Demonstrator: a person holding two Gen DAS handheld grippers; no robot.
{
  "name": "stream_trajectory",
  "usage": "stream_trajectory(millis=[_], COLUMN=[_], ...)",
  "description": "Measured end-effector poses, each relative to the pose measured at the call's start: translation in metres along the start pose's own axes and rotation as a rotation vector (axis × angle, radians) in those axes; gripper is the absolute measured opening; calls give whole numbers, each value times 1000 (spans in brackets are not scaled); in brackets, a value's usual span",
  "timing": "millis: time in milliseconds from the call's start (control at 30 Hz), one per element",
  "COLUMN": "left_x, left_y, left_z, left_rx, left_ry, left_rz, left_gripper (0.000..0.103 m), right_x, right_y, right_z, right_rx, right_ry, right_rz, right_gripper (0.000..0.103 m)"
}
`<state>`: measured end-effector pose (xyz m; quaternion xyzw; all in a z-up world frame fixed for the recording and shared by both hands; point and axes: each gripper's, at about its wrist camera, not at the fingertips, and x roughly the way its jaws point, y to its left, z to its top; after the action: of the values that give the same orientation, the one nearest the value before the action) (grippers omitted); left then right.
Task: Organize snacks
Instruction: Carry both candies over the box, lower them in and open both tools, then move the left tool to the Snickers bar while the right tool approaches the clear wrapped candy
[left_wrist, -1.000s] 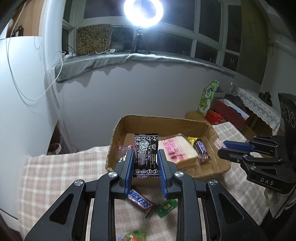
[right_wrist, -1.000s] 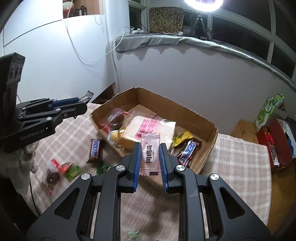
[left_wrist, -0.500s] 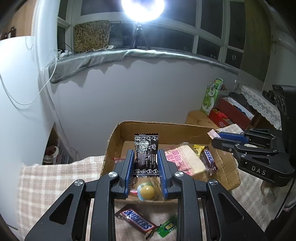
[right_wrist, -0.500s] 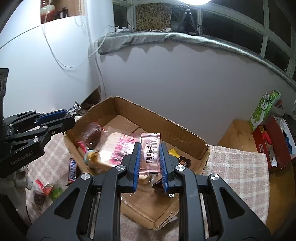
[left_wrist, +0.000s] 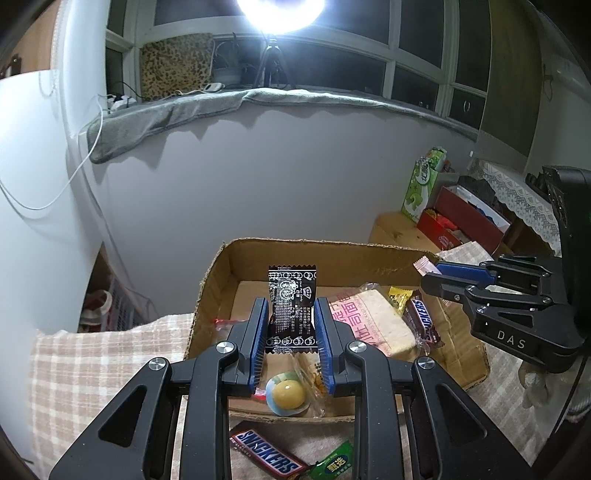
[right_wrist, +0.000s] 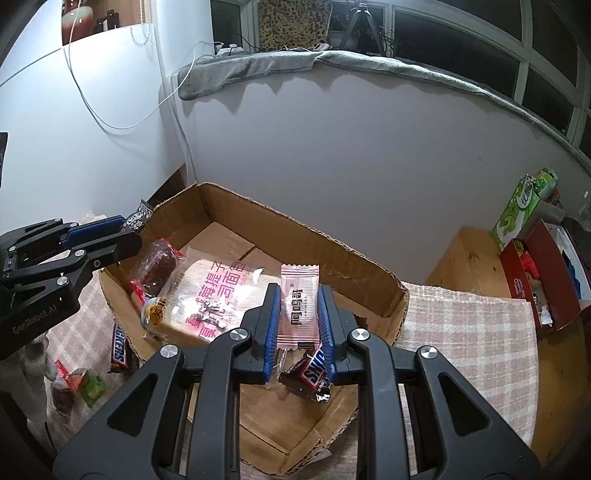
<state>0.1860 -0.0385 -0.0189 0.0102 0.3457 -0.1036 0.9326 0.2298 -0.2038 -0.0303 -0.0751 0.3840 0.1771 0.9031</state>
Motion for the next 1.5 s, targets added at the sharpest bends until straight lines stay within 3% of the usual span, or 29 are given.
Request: stream_trajectory(millis=[100,133,200,267,333,400,467,1267,1500], left_x=[0,0,0,0,0,0,1,-14,-28], left_y=[-1,0,0,1,2,2,2,-4,10], left_z=[0,0,0,0,0,0,0,-12,-23], left_rx=[0,-2,-4,-5,-9,-11,-9,12,-33], left_ry=[1,4,-2,-1,-1,0,2,1,-10], left_rz=[4,7,10,10,11,10,12,8,18], left_gripper=[25,33,43,43,50,51,51,51,51], right_x=[-1,-1,-3,-5,-6,-6,-7,-19,-40], right_y=[2,2,3,3,3,3,4,7,12], right_z=[0,0,-2,-1,-1,-1,-1,-13,-25], right_rx=[-2,-3,-3,-5,-9,-11,-17,-35,-40], right_ry=[-3,-4,-16,-32,-37,-45,-53,-54,-78], right_rz=[-4,-7,-17,-25,-26,-30,-42,-56,-40], right_gripper=[22,23,45,58,64,77,81,82,82])
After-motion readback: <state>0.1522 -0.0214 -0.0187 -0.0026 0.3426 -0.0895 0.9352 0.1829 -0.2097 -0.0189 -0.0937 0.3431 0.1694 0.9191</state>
